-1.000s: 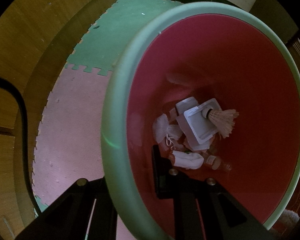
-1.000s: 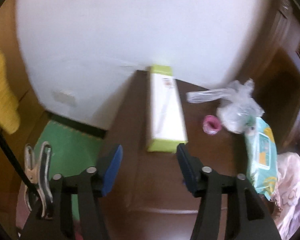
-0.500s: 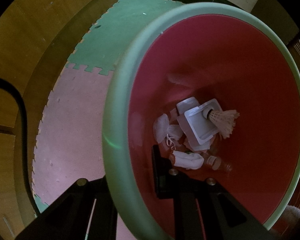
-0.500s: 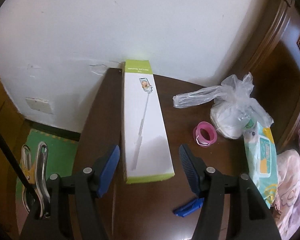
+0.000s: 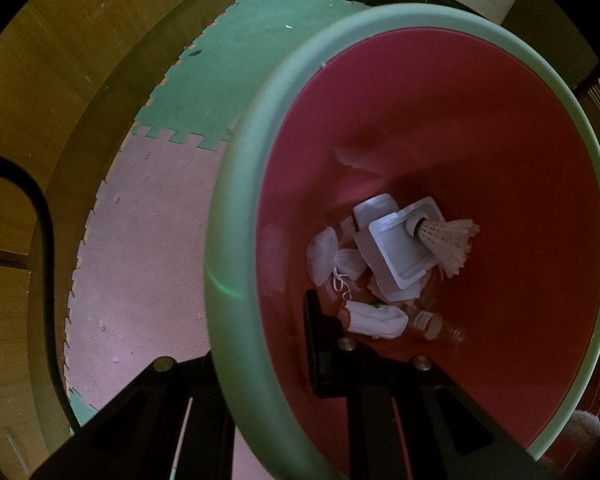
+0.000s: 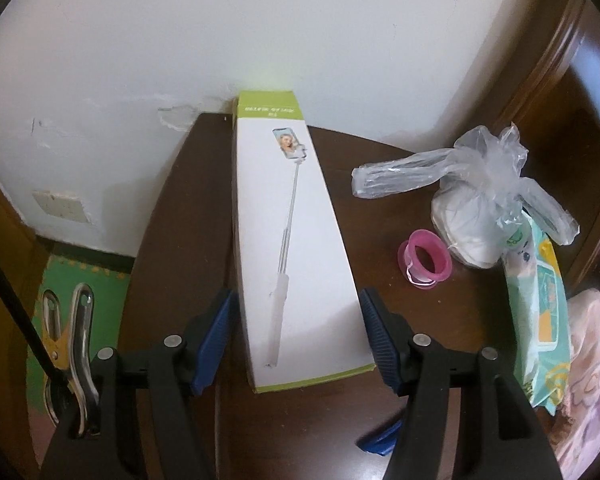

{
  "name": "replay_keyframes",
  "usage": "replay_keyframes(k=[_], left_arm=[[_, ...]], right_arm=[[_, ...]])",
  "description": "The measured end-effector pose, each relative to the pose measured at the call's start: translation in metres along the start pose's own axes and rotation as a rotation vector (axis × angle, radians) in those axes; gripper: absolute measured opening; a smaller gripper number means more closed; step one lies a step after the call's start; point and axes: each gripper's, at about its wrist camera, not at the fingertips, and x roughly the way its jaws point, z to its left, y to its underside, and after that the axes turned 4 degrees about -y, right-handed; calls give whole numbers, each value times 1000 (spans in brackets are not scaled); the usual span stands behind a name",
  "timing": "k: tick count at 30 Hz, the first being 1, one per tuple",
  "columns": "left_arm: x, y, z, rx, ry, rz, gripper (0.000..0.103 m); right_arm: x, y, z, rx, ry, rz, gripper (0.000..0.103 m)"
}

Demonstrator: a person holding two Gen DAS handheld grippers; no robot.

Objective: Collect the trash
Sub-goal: 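Close the right gripper on the white selfie-stick box on the nightstand, then carry the white box from the nightstand over the red bucket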

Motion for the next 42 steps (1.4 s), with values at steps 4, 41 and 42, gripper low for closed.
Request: replay_keyframes(k=[4,41,42], left_arm=[[0,0,0,3,-3,1,10],[1,-1,-4,14,-9,1,10],[1,-1,-4,13,-8,1,10]], right_arm=[[-5,4,0,-8,-21,-2,62],[-111,119,-4,-57,-313,-182,56],[-117,126,-1,-69,-325,-186,56]])
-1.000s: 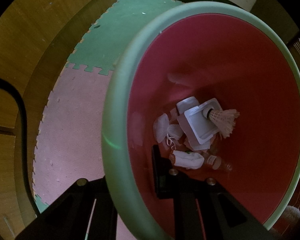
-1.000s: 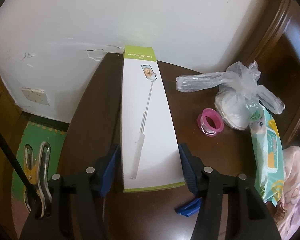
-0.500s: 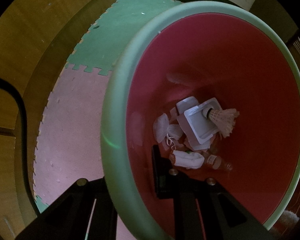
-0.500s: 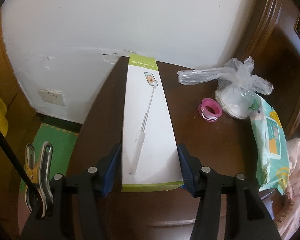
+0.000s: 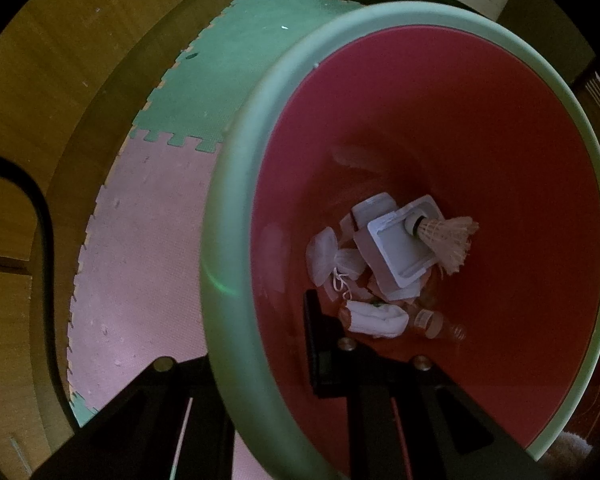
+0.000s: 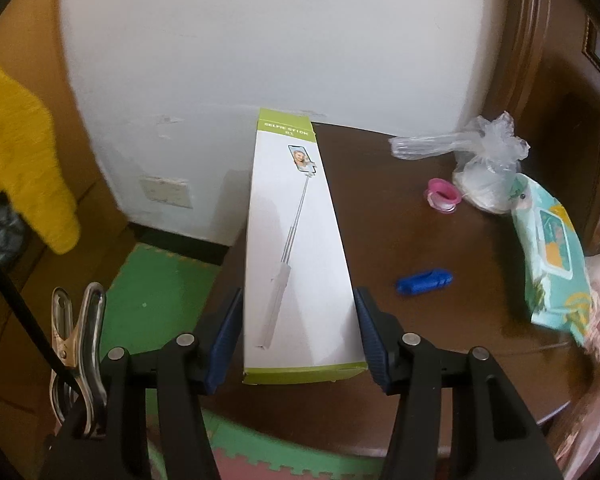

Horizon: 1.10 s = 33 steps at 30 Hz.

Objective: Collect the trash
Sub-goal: 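Carry the white box from the nightstand over the red bucket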

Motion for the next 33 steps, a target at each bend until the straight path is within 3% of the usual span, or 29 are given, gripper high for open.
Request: replay_keyframes(k=[13,33], left_arm=[[-1,-1,1,-7,3,1,10],[-1,-2,2,-9,3,-1,10]], right_arm=[[-41,74,80,-176,-177,67,56],[-41,171,175,-420,-425,299,56]])
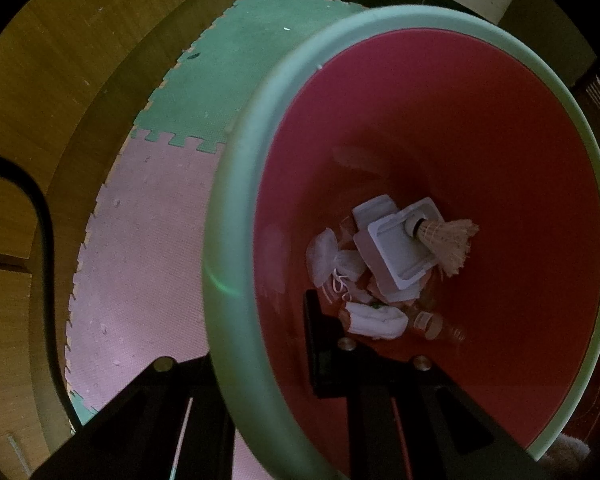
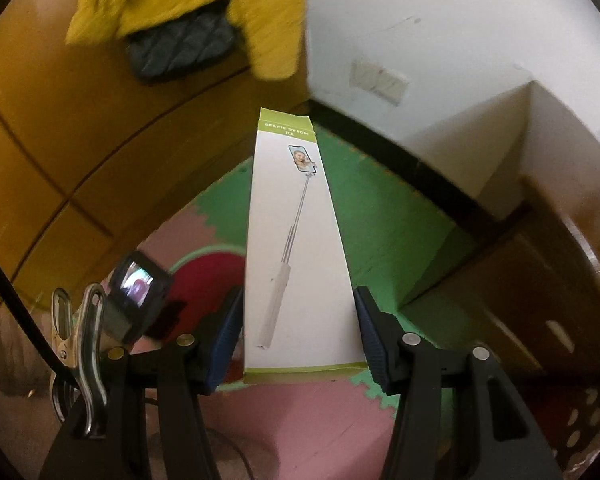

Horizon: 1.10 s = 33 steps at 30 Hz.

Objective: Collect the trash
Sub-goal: 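Carry the white box from the nightstand over the red bucket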

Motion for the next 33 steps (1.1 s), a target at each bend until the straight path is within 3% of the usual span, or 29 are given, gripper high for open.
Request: replay_keyframes(k=[9,17,23,33], left_arm=[[0,0,0,-2,1,0,10],[-1,0,-1,-4,4,-1,10],[-1,1,-1,-4,6,-2,10],[0,1,-1,-3,7,-2,10]], right_arm=[[49,33,32,-59,-118,192,56],[93,52,41,-62,-122,328,56],[116,52,40,-24,-122,361,56],[134,46,47,-16,-116,342,57]])
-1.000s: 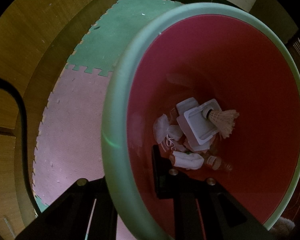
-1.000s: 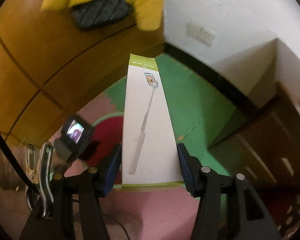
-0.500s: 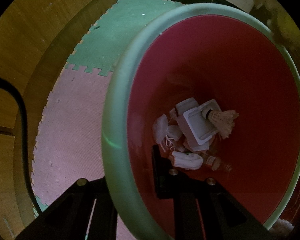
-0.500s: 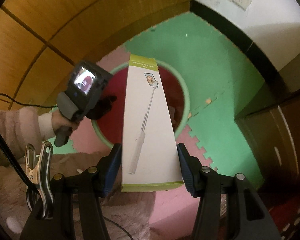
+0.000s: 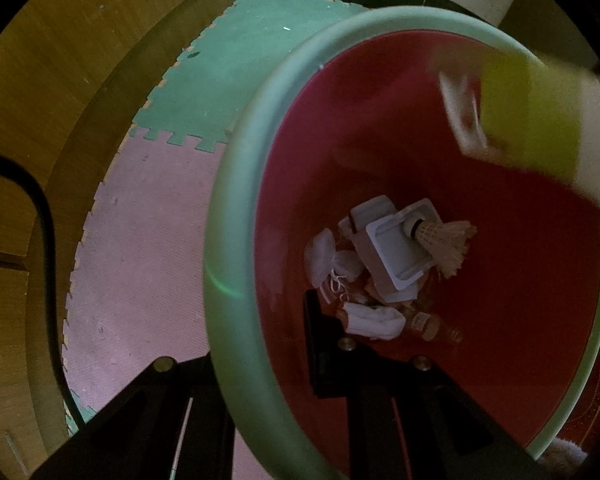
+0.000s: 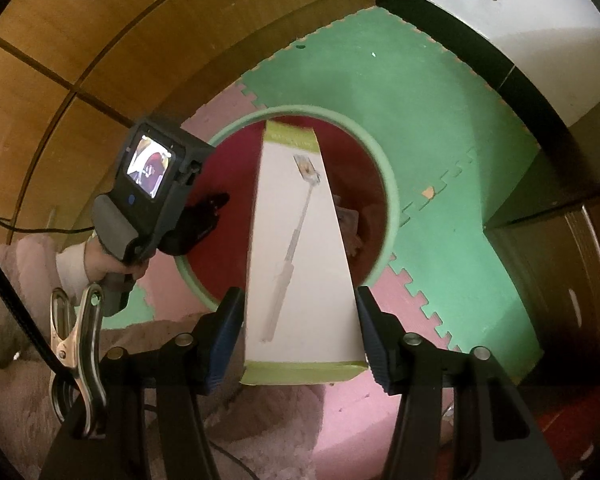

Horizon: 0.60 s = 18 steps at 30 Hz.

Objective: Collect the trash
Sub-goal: 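Carry the white box from the nightstand over the red bucket, then open the right gripper to drop the white box into the bucket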

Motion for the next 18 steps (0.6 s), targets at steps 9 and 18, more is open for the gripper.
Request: replay_keyframes(k=[9,18], left_arm=[[0,0,0,1,0,-1,10],[0,0,0,0,0,0,10]], right_arm=[[1,-4,4,14,-10,-37,57],[5,-6,3,43,-14,-51,58]])
